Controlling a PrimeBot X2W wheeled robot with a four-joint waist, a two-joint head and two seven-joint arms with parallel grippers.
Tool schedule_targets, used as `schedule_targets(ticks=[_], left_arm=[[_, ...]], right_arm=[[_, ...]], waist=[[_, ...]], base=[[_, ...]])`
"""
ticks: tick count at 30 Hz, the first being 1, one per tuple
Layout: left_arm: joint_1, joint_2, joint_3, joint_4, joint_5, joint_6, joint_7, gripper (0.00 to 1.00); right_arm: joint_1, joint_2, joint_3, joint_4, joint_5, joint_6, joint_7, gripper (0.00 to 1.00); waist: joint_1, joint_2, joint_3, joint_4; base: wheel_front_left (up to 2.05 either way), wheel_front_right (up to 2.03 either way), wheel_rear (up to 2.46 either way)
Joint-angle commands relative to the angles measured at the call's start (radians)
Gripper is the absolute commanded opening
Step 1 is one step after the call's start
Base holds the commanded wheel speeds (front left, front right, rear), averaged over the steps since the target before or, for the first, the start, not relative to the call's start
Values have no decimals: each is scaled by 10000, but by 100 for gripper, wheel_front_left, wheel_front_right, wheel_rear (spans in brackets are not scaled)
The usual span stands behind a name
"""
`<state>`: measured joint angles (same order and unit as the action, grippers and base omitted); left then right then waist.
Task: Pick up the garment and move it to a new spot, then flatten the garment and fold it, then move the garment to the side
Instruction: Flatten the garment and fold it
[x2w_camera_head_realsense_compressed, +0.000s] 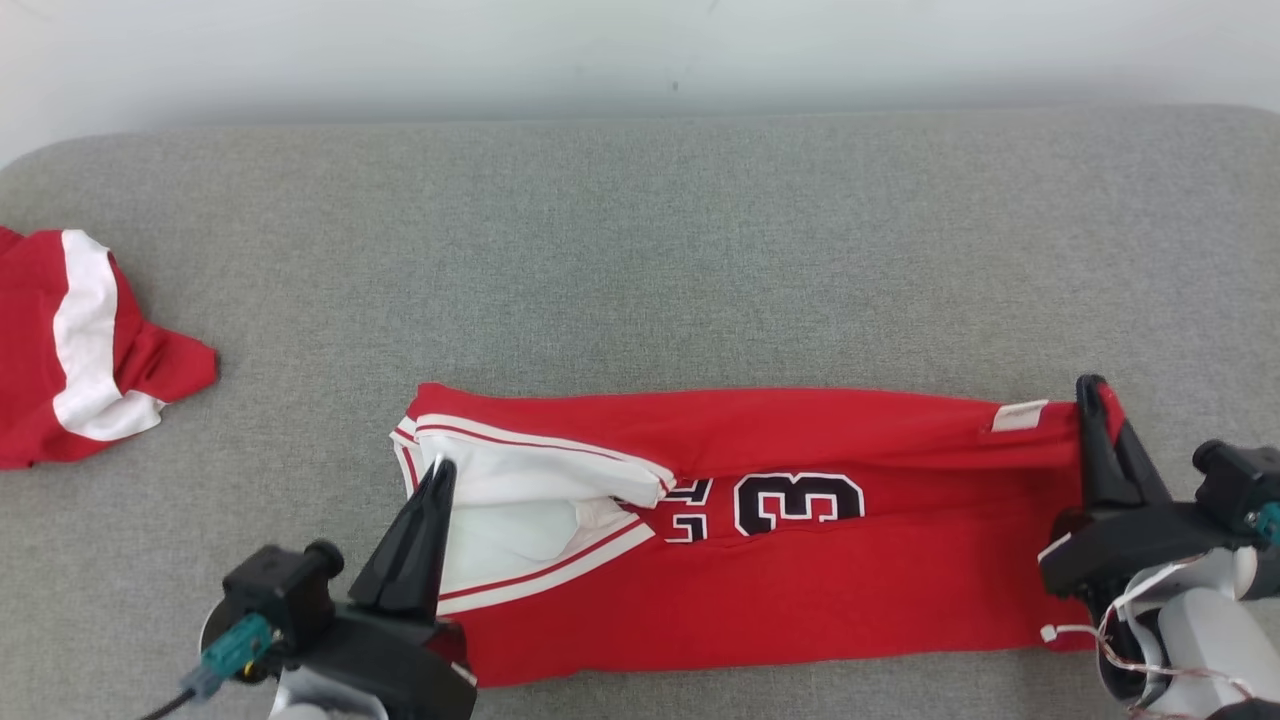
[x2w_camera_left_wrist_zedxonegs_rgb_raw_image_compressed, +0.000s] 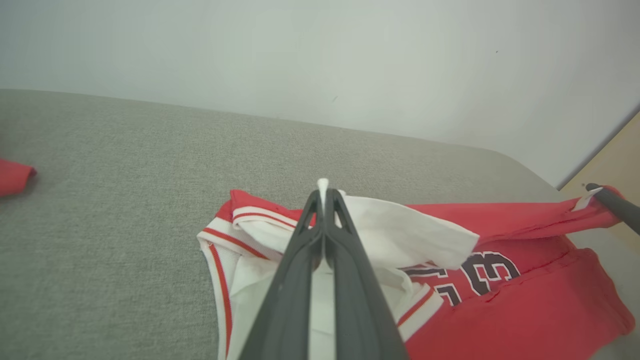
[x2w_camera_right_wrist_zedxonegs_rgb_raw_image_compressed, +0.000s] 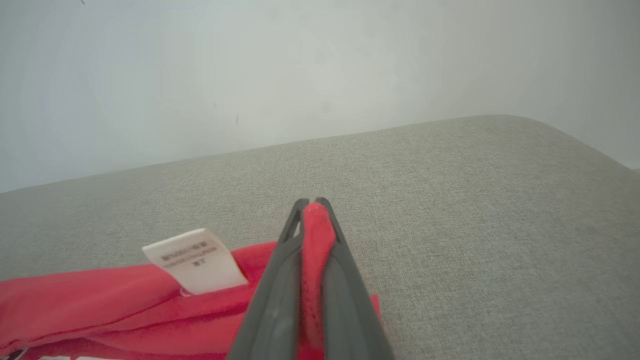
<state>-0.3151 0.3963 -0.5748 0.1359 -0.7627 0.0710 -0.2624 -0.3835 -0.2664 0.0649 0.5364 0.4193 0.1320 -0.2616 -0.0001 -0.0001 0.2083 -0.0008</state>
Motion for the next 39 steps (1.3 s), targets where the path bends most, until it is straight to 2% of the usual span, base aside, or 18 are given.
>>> schedule_targets(ticks=[1, 4, 5, 6, 7, 8, 9, 17, 25, 29, 32, 36, 39], left_arm=[[328, -21, 90, -25, 200, 81, -32, 0], [909, -202, 433, -111, 204, 171, -32, 0], [1083, -256, 534, -113, 203, 176, -33, 0], [1231, -301, 598, -87, 209, 162, -33, 0], [1448, -369, 737, -53, 372, 194, -33, 7], [1550, -437, 805, -53, 436, 211, -33, 60], [1656, -500, 879, -70, 522, 229, -33, 100], [2163, -782, 1900, -187, 1504, 386, -33, 100], [2765, -1284, 3226, -712, 3330, 560, -33, 100], [2973, -1540, 3810, -850, 3802, 493, -34, 100], [3192, -1881, 4585, -862, 4250, 293, -34, 100], [3371, -2194, 5133, -906, 4737, 177, -34, 100], [3429, -2397, 5516, -781, 5001, -71, -34, 100]], right_arm=[[262, 93, -40, -132, -124, -22, -45, 0], [573, 157, -133, -330, -125, -22, -45, 1], [659, 168, -176, -397, -125, -22, -45, 35], [741, 193, -205, -451, -148, -22, -45, 83], [896, 213, -304, -474, -225, -22, -45, 100], [962, 236, -327, -505, -201, -22, -45, 100], [1014, 256, -354, -545, -211, -22, -45, 100], [1396, 147, -350, -772, -70, -23, -46, 100], [1476, 59, -334, -129, -10, -23, 145, 100], [1476, 53, -374, 199, 4, -23, 291, 100], [1412, 44, -399, 746, 51, -23, 536, 100], [1241, 24, -311, 1309, 75, -23, 831, 100], [1055, 8, -242, 1754, 57, -23, 1005, 100]], waist=[[1, 1, -78, -20], [1, 1, -170, -67], [1, 1, -192, -71], [1, 1, -217, -74], [1, 1, -280, -70], [1, 1, -314, -56], [1, 1, -349, -46], [1, 1, -693, 12], [1, 1, -931, 87], [1, 1, -987, 146], [1, 1, -1070, 234], [1, 1, -1109, 327], [1, 1, -1102, 368]], base=[[0, 0, 0], [0, 0, 0], [0, 0, 0], [0, 0, 0], [0, 0, 0], [0, 0, 0], [0, 0, 0], [0, 0, 0], [0, 0, 0], [0, 0, 0], [0, 0, 0], [0, 0, 0], [0, 0, 0]])
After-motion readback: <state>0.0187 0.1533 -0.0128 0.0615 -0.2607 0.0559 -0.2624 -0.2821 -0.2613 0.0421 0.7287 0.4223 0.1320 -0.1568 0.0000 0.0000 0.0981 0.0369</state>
